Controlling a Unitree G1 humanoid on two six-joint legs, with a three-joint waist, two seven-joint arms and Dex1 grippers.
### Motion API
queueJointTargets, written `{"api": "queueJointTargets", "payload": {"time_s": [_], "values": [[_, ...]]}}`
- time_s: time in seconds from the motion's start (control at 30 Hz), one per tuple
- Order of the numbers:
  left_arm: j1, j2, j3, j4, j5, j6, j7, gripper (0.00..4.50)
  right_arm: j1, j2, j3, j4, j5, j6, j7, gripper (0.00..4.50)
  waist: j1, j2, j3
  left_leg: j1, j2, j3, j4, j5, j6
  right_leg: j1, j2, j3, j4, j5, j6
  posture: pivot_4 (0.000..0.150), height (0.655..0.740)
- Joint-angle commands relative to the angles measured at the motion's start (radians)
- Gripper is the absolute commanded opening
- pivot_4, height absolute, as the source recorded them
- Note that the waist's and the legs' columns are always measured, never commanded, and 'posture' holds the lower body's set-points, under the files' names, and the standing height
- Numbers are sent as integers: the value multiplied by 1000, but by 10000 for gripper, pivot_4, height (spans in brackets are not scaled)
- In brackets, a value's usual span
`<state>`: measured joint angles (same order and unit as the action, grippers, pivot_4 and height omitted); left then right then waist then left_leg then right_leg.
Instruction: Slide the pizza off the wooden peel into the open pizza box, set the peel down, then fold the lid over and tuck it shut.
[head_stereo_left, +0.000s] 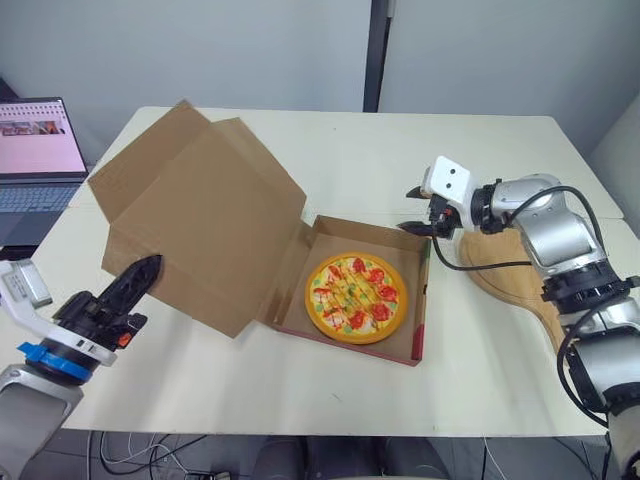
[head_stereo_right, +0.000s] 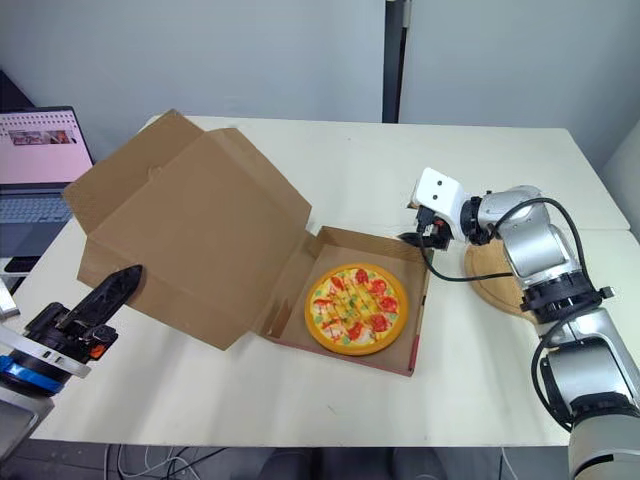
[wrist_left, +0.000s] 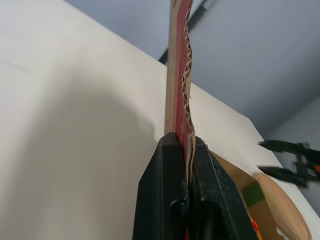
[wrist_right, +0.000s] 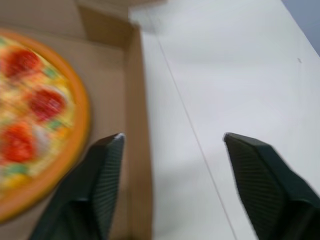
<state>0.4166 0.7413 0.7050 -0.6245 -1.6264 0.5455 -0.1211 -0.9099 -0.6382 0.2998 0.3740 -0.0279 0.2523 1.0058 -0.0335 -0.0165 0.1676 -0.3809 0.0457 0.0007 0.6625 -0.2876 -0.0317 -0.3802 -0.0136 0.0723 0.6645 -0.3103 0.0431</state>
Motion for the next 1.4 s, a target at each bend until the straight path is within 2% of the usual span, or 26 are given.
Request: {"api": "queueJointTargets", "payload": {"time_s": [0.03,0.2,0.23,0.43,0.57,0.7,0.87,0.97,1.2,1.4], "values": [[-31,60,75,-42,-11,14,-54,0,-65,26,18,114,-72,-106,-40,21082,0,0,0,0,0,0,0,0,0,0,0,0,0,0,0,1500,7368],[-79,129,74,-46,46,43,-103,0,-135,66,74,329,-166,-251,-36,2242,-1,0,1,0,0,0,0,0,0,0,0,0,0,0,0,1500,7368],[-92,136,69,-41,54,46,-106,0,-146,69,87,364,-181,-277,-23,408,-1,0,1,0,0,1,0,0,0,0,0,0,0,0,0,1500,7368],[-166,171,19,1,169,75,-157,0,-199,75,128,525,-244,-405,48,408,-2,0,2,0,0,0,0,0,0,-1,0,0,0,0,0,1500,7368],[-240,216,-60,44,365,60,-226,0,-189,69,101,509,-190,-416,193,408,-2,0,2,0,0,0,0,0,0,0,0,-1,1,0,0,1500,7368],[-388,272,-182,140,567,8,-347,0,-148,40,84,425,-148,-391,329,408,2,1,2,0,0,1,0,0,-1,0,0,-2,1,0,0,1500,7368],[-581,275,-362,320,812,-109,-507,0,-53,-20,57,223,-83,-265,443,408,6,1,2,-1,-1,0,0,0,-1,0,-1,-2,1,0,0,1500,7368],[-705,226,-440,436,915,-189,-572,0,45,-66,46,19,-52,-130,472,408,7,1,2,-2,-1,0,0,0,-1,0,-1,-3,1,1,0,1500,7368],[-895,124,-500,619,1048,-305,-663,0,201,-85,17,-361,29,199,432,408,2,-1,2,-2,-1,-2,1,0,0,-3,-1,-4,7,1,1,1500,7368],[-984,87,-498,707,1089,-336,-730,0,270,-49,-7,-536,100,337,343,408,0,-2,2,-2,-1,-2,2,0,0,-7,-1,-3,15,1,1,1500,7368]]}}
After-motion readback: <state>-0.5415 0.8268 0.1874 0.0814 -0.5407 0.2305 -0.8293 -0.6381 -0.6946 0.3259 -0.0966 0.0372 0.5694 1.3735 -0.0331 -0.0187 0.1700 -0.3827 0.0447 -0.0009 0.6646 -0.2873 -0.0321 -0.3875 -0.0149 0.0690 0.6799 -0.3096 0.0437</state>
